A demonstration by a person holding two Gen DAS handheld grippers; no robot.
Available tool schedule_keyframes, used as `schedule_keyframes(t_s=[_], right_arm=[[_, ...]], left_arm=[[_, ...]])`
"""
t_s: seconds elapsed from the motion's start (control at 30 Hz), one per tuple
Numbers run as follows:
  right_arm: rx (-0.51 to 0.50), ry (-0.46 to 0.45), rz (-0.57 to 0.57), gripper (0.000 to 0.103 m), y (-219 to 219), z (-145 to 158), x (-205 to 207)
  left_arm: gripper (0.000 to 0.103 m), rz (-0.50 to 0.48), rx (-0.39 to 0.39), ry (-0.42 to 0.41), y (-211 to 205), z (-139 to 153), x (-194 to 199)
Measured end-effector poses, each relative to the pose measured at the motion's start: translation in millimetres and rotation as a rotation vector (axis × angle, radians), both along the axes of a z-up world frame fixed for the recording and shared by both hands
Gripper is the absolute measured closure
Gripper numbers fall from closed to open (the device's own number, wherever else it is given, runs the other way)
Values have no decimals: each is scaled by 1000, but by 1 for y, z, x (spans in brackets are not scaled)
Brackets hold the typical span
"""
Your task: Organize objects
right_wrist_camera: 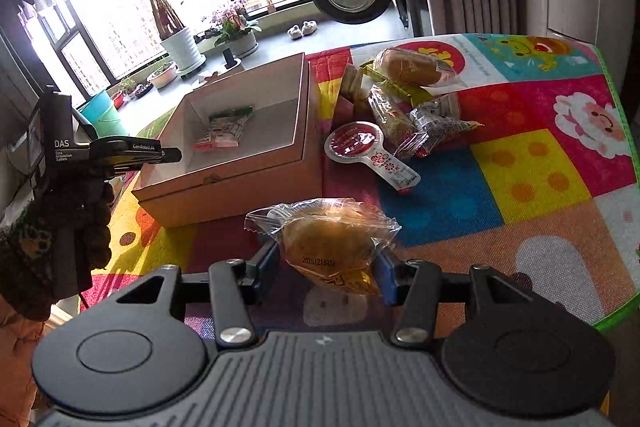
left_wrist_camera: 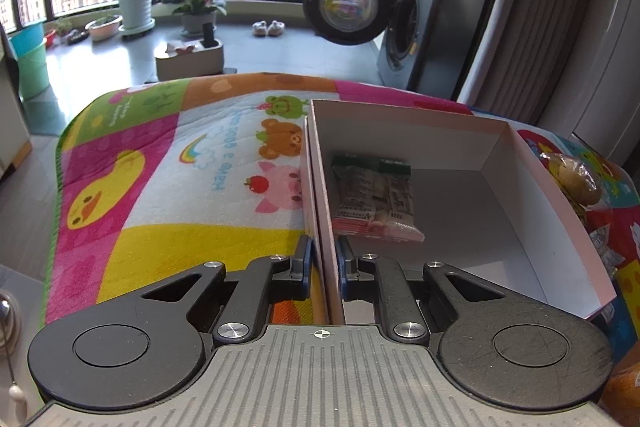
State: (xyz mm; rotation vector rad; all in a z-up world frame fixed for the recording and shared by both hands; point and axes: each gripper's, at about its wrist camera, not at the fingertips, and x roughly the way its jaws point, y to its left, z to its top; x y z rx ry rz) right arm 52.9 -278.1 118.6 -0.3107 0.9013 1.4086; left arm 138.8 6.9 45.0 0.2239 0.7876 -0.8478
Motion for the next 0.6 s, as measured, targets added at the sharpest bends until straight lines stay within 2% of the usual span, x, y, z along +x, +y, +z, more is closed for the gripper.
schedule_keyframes(t_s=[0.1,0.2,0.27,0.33,0.37,0.5,0.6], right_arm=[[25,-44,-19,53,9,-4,-1],[43,-50,-38,50,19,-8,2],[56,-56,-34,42,26,-12,4],[64,-78,-40,28,31,-17,6],[64,-91,-40,25,33,-20,7],[39,-129,-32,25,42,-39,11],[56,-182,-30,25,46,-50,9]], left_arm=[[88,-5,-1,1,3,1,-3],[88,-13,2,-4,3,2,-4],[89,-15,1,-7,5,1,-5],[89,-14,-2,-15,6,1,-5],[89,-12,-1,-9,6,0,-5],[90,-30,-1,-14,6,0,-8],[90,-44,-1,-34,7,-1,-10]])
